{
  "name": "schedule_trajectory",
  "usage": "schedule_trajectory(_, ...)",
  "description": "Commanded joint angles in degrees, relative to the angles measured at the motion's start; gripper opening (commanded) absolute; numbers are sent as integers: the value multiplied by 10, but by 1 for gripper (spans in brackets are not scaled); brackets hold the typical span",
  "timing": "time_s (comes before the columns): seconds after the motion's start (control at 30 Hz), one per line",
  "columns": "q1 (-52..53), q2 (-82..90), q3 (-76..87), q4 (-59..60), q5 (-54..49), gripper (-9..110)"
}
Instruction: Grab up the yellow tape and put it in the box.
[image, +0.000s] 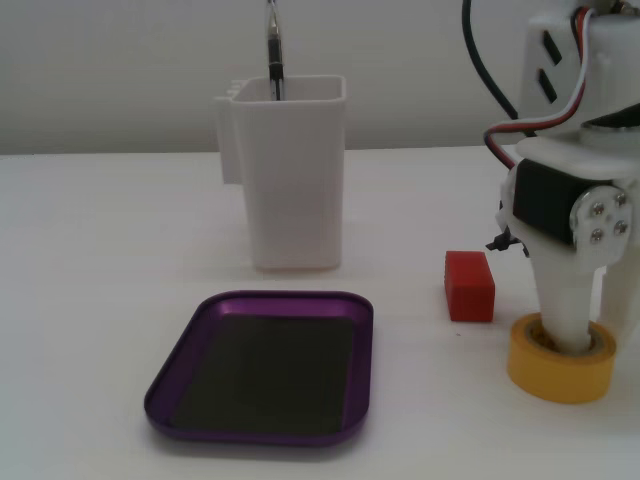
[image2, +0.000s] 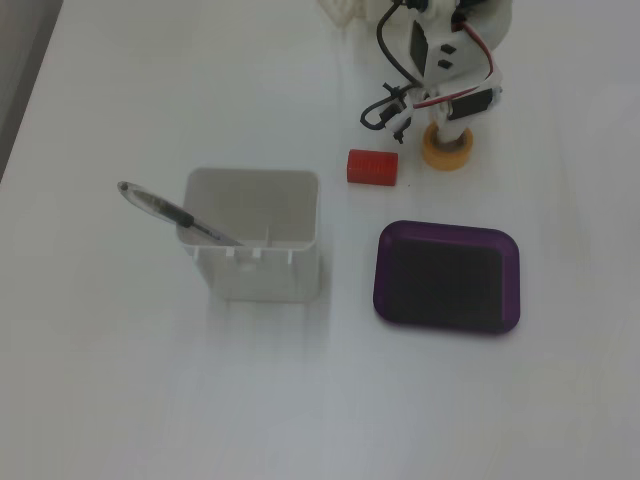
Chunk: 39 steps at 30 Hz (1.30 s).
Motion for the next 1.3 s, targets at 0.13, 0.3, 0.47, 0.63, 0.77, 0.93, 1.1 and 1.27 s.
schedule_trajectory(0.13, -4, 57, -140, 57, -2, -1)
schedule_trajectory(0.3, -4, 102, -279, 62, -2, -1)
schedule_trajectory(0.47, 5, 80, -395, 9, 4, -1)
schedule_trajectory(0.63, 16, -25, -407, -16, 5, -1)
schedule_trajectory(0.77, 41, -99, -430, -34, 6, -1)
schedule_trajectory(0.93, 45, -172, -491, -28, 25, -1)
schedule_trajectory(1.1, 40, -237, -526, -27, 25, -1)
schedule_trajectory(1.27, 44, -297, -526, -28, 21, -1)
